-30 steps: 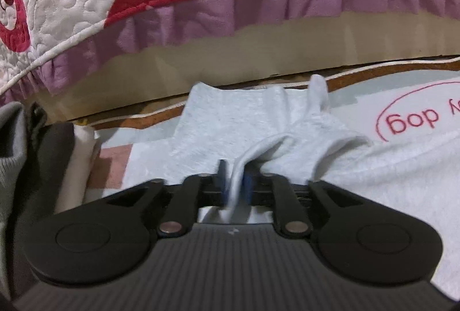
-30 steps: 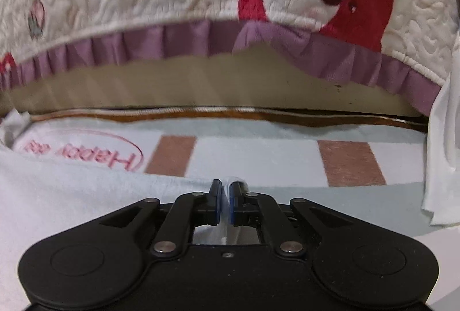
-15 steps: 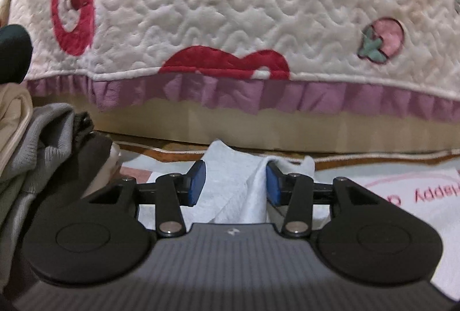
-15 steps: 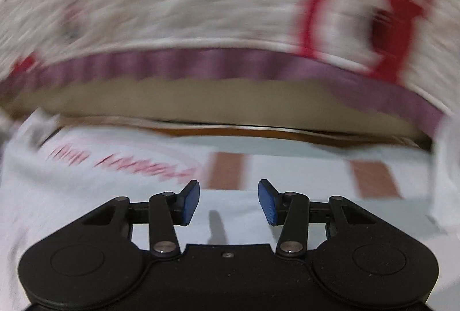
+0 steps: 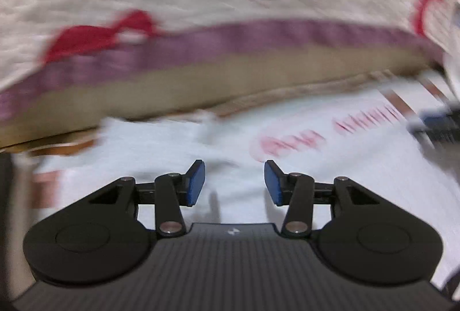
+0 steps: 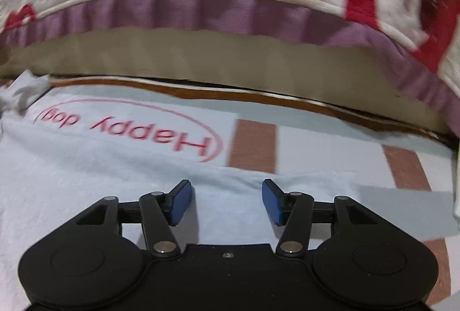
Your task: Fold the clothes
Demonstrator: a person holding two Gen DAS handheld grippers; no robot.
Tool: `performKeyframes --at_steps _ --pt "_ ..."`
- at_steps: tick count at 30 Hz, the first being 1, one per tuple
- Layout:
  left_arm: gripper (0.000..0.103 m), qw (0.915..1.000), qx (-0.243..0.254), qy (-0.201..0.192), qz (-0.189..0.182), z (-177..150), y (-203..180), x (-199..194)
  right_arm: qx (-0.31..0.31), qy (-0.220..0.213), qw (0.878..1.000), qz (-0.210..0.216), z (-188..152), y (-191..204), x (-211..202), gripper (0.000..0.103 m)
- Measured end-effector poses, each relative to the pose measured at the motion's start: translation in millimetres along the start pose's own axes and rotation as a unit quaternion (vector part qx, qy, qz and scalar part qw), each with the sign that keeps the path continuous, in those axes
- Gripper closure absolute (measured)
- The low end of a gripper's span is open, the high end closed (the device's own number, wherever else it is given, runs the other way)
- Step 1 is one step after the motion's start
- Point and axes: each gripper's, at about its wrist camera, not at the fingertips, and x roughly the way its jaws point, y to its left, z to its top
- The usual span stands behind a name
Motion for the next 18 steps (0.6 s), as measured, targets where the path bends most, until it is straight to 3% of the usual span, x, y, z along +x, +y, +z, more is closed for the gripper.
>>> performKeyframes --at_steps 4,6,9,11,14,15,17,18 --pt "0.059 0.9973 -0.046 0.055 -0.016 -3 -8 49 0.015 0.01 1.0 -0.007 -2 -14 -5 0.046" --pt "0.06 0.9961 -0.066 0.058 -0.014 -1 -3 62 0.015 0.012 1.0 -0.002 -4 -18 -7 0.046" --pt "0.06 0.9979 -0.034 0.056 0.006 6 -11 68 0.016 0.011 1.0 0.008 -5 -24 -7 0.046" --pt "0.06 0.9987 0.001 0.042 0.028 6 -23 70 0.018 0.01 1.0 0.013 -5 -26 -6 0.046" --pt "0.064 0.9968 0.01 0.016 0.078 7 -27 74 0.02 0.006 1.0 0.014 -7 -29 -7 0.05" --pt "0.072 0.9948 0.008 0.017 0.1 8 -26 74 0.021 0.004 1.0 0.015 -9 -31 -8 0.053" --pt "0.074 0.9896 0.003 0.019 0.142 9 -24 74 0.022 0.001 1.0 0.007 -12 -36 -14 0.067" --pt "0.074 0.9896 -0.021 0.003 0.142 10 -22 62 0.025 -0.001 1.0 -0.002 -13 -39 -18 0.071"
